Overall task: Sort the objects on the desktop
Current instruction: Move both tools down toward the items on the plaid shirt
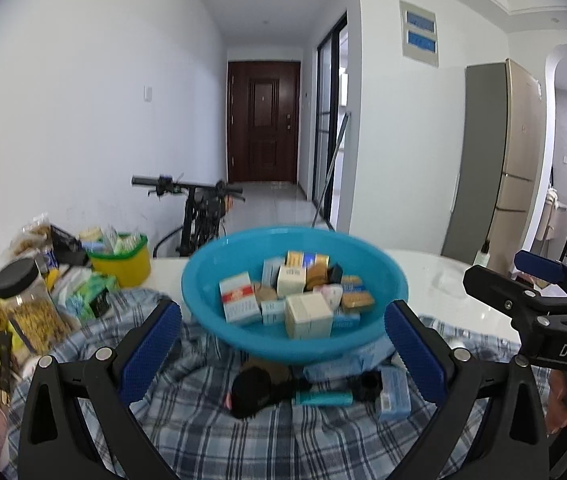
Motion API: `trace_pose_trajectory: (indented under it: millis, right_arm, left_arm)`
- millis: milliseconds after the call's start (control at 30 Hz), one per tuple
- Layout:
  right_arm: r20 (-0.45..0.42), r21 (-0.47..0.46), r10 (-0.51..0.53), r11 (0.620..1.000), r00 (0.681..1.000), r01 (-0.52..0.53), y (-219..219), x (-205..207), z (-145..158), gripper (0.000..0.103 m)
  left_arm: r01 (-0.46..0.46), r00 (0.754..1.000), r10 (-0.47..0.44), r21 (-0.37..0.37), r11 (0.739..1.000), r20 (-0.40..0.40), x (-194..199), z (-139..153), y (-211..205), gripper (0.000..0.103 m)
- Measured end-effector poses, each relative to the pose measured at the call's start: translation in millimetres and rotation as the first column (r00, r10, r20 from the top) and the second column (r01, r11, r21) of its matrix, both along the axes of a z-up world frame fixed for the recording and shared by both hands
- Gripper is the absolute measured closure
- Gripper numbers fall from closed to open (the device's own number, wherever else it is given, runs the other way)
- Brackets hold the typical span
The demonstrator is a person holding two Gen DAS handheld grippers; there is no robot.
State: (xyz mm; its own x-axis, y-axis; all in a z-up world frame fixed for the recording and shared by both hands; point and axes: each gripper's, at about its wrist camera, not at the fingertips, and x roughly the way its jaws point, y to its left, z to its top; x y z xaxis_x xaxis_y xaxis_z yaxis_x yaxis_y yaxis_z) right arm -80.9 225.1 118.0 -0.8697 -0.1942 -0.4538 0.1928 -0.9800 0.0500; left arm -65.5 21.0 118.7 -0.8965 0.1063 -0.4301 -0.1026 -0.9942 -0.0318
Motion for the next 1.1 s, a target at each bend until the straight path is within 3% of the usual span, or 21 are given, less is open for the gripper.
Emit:
trace_pose_trajectory:
  millis: [533, 767, 1100]
  right_arm:
    - [0.178, 0.015, 0.009, 1.000, 0.984, -0.012, -1, -5, -70, 0.000]
    - [0.239, 0.003, 0.005, 1.000, 0.971, -0.006, 1, -10, -88, 0.000]
    - [0.259, 0.019, 0.012, 1.000, 0.966, -0.018, -8, -20, -96, 0.000]
  left_arm:
    - [-0.009, 0.982, 0.015, -0.031, 0.999, 0.186, -7, -75, -4, 0.000]
    - [-0.009, 0.975, 0.020, -0.048, 0.999, 0.223, -10, -90, -6, 0.000]
    - [-0.003, 0.967, 0.014, -0.044, 0.999, 0.253, -22, -99, -14, 0.000]
